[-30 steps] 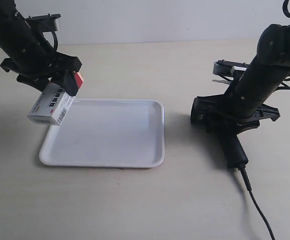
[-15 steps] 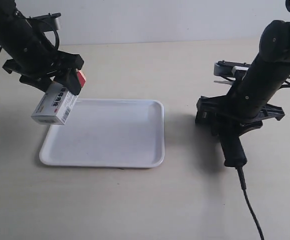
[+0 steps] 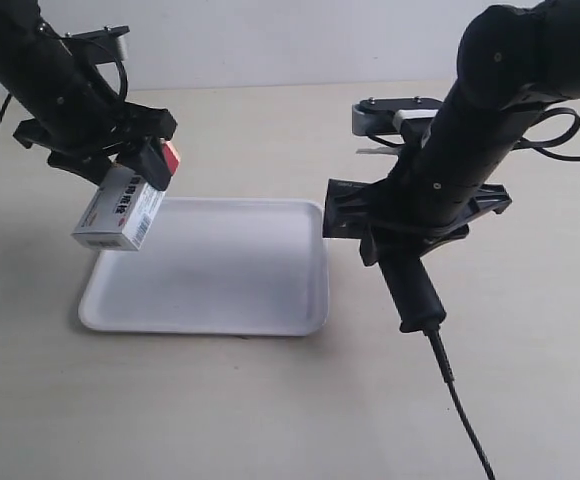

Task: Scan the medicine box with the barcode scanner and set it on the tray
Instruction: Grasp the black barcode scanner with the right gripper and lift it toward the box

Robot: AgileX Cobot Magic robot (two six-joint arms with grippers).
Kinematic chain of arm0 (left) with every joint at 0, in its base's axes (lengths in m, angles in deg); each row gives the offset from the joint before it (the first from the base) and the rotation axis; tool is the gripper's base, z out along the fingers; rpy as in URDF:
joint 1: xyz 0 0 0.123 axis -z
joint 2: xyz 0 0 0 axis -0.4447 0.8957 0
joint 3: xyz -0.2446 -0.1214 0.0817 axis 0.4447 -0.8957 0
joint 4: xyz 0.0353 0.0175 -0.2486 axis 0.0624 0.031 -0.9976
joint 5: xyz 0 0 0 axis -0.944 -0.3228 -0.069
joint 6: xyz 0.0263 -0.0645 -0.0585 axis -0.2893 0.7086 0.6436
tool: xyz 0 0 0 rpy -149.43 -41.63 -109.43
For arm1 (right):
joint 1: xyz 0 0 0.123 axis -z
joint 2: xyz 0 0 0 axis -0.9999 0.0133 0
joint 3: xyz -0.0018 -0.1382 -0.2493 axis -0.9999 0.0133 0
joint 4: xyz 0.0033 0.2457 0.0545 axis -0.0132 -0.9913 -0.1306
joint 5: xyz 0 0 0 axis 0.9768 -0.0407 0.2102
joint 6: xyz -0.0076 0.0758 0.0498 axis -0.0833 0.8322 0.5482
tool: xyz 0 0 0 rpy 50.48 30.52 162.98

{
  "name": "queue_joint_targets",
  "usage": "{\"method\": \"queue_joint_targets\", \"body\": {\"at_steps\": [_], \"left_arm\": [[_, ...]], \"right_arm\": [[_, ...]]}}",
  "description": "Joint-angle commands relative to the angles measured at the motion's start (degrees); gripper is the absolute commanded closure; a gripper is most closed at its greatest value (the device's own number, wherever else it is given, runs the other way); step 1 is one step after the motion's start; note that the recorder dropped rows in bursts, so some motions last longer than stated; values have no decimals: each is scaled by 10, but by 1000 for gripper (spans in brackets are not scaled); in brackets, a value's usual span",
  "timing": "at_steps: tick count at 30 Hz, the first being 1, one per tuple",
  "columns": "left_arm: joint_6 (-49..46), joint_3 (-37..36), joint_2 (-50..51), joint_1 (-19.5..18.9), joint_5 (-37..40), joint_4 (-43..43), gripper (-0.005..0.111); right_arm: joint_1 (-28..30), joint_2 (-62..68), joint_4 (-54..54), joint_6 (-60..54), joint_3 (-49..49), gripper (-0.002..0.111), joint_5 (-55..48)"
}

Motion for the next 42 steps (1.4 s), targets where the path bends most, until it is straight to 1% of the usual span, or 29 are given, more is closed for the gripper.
{"method": "queue_joint_targets", "body": {"at_steps": [1, 3, 10, 17, 22, 30, 42], "left_arm": [[14, 5, -5, 24, -23, 0, 107], [21, 5, -1, 30, -25, 1, 107], [33, 5, 20, 30, -20, 5, 107], [33, 12, 22, 30, -25, 5, 107], [33, 27, 22, 30, -24, 1, 107], [31, 27, 25, 30, -23, 3, 107], [29, 27, 25, 30, -13, 3, 107]], "right_arm": [[-22, -7, 1, 10, -25, 108, 0], [-35, -7, 2, 15, -34, 108, -1], [-75, -7, 49, 66, -53, 108, -6], [-84, 10, 37, 67, -53, 108, -21], [-109, 13, 34, 67, -53, 108, -11], [-110, 13, 58, 84, -53, 108, -16], [-110, 13, 60, 88, -53, 108, -18]]}}
